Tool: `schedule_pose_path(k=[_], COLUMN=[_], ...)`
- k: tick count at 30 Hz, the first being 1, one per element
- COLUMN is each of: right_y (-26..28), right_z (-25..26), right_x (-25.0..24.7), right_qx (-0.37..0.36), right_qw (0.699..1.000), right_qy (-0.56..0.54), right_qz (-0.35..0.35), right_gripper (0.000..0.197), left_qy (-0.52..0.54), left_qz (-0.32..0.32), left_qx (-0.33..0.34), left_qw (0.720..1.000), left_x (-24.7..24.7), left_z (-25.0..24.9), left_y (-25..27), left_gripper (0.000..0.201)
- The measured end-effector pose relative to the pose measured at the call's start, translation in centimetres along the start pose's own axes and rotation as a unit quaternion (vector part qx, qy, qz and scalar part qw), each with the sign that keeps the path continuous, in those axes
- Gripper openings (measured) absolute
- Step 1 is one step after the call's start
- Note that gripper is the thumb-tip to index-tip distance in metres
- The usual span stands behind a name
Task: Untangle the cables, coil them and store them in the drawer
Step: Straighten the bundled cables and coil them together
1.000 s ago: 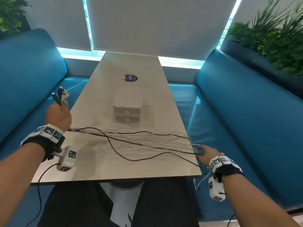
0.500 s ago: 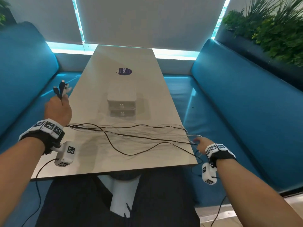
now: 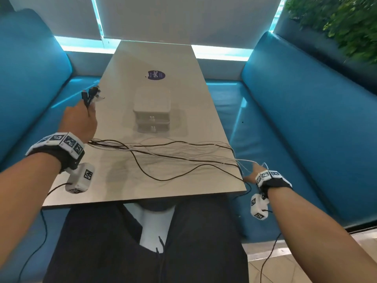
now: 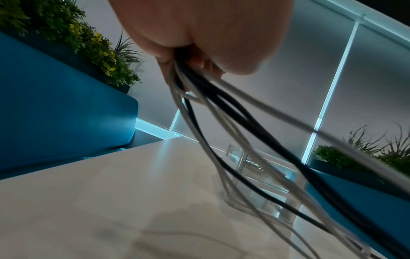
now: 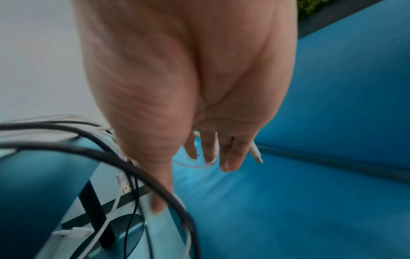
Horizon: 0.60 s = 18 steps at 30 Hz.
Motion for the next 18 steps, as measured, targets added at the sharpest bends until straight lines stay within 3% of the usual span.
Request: schedule_pose_path(k=[3, 5, 7, 9, 11, 13, 14, 18], right_y=[-0.4, -0.7, -0.8, -0.4, 0.1, 0.6, 0.7, 0.2], right_z=[0.0, 0.2, 0.4, 0.8, 0.9, 0.8, 0.9, 0.9], right_x=[0.2, -0.1, -0.1, 0.2, 0.8, 1.1, 1.2, 1.1], right_qx=[-0.036, -0.058, -0.068, -0.074, -0.052, -0.024, -0.022, -0.070], right_qw=[0.999, 0.995, 0.992, 0.990, 0.996, 0.999, 0.999, 0.996], right_qy=[-0.037, -0.076, -0.108, -0.116, -0.065, -0.014, -0.009, 0.032], right_qz=[0.001, -0.022, -0.022, 0.008, 0.042, 0.045, 0.043, 0.036], right_gripper=[0.040, 0.039, 0.045, 0.069, 0.093, 0.100, 0.093, 0.027], left_qy=[0.007, 0.007, 0.004, 0.004, 0.006, 0.008, 0.010, 0.012], left_qz=[-0.008, -0.003, 0.006, 0.010, 0.009, 0.008, 0.007, -0.005], left_qx=[0.007, 0.009, 0.005, 0.003, 0.003, 0.006, 0.006, -0.004], left_qw=[1.000, 1.000, 1.000, 1.000, 1.000, 1.000, 1.000, 1.000], left_x=[0.0, 0.2, 0.4, 0.4, 0.4, 0.4, 0.4, 0.1], left_z=[-0.6, -0.9, -0.8, -0.7, -0.7, -0.7, -0.6, 0.4], left_y=[0.1, 0.2, 0.3, 0.4, 0.4, 0.4, 0.4, -0.3], left_gripper=[0.052, 0.053, 0.052, 0.051, 0.051, 0.050, 0.049, 0.049])
Point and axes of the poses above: each hand's wrist, its own y-axis away from the middle knuckle, its own x-axis out of the palm, z = x × y, the point moved 8 cm from there along -y, towards the middle knuckle, and after that the axes turned 1 degree about -y, right-handed, at the moved point
